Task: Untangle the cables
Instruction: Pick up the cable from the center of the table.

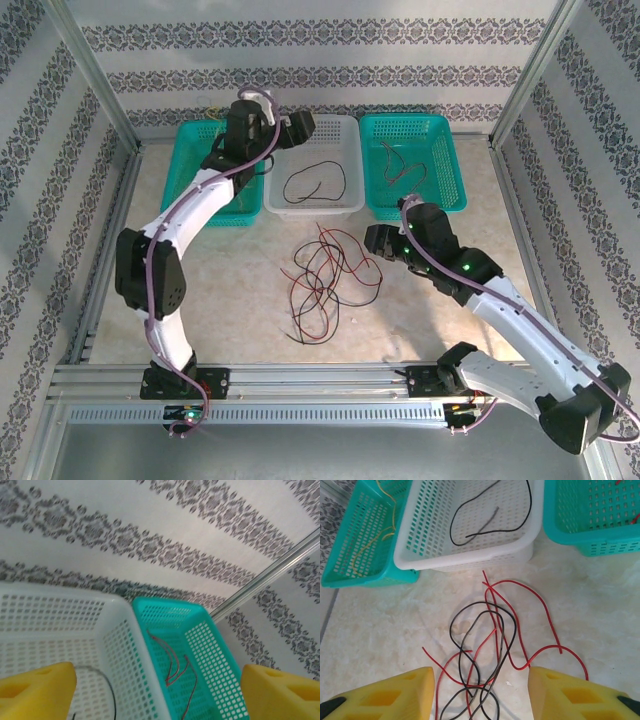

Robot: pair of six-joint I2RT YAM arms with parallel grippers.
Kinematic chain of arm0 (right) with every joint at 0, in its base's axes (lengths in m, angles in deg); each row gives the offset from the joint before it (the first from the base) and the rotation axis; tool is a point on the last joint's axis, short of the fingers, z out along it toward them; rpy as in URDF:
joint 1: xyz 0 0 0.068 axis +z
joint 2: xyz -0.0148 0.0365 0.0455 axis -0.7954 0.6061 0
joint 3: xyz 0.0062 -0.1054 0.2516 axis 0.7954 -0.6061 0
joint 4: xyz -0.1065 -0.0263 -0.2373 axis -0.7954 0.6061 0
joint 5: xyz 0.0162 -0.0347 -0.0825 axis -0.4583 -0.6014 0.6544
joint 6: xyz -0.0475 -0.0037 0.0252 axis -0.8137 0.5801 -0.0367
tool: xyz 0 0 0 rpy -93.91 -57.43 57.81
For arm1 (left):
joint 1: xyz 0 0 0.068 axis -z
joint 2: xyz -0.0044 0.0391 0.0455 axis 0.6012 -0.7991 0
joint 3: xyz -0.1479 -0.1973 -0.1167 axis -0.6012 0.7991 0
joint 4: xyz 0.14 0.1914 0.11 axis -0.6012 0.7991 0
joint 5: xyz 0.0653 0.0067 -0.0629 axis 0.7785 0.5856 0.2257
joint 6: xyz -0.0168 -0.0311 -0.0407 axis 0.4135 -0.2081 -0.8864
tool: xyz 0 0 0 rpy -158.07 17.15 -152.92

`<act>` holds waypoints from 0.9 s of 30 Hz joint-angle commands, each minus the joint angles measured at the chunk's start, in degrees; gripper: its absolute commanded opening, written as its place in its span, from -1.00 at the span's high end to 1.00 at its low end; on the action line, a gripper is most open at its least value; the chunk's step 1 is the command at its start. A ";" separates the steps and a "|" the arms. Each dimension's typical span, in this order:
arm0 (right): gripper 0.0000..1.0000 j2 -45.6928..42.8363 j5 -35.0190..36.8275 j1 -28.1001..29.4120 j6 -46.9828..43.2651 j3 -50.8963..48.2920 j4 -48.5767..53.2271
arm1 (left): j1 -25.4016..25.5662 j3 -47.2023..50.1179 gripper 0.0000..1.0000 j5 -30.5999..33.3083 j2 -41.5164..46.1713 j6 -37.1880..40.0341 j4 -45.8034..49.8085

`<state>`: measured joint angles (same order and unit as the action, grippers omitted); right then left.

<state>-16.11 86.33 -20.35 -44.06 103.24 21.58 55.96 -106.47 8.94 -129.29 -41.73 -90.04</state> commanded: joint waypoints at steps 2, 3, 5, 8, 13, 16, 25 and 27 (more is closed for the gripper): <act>-0.05 2.81 -0.43 -0.20 -0.90 1.77 -0.14 | -0.50 7.59 -0.70 -1.12 10.02 2.63 1.06; -0.05 3.76 -0.52 -0.02 -0.89 1.87 -0.22 | -0.47 10.62 -0.67 -2.15 12.28 2.01 1.17; -0.04 5.75 -0.44 0.48 -0.76 1.87 -0.14 | -0.33 16.44 -0.59 -3.47 16.31 0.94 1.54; -0.03 8.90 -0.33 0.96 -0.04 1.61 -0.14 | 0.09 25.38 -0.46 -5.14 22.43 -1.22 2.06; -0.04 14.85 -0.62 2.30 0.94 1.52 0.15 | 2.29 36.16 -0.39 -5.58 29.76 -3.19 5.96; -0.03 18.52 -1.07 3.24 1.46 1.43 0.30 | 3.14 37.38 -0.27 -2.15 30.71 -2.14 14.74; -0.03 20.76 0.45 3.63 5.58 -1.82 -1.14 | 3.53 41.24 -0.24 -2.50 33.81 -3.87 20.24; -0.03 20.89 0.48 3.09 7.04 -3.14 -1.53 | 3.62 41.23 -0.26 -2.68 34.13 -4.64 19.19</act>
<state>4.76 85.76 -16.59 -40.22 102.17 20.38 58.93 -65.02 5.55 -96.99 -44.75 -71.49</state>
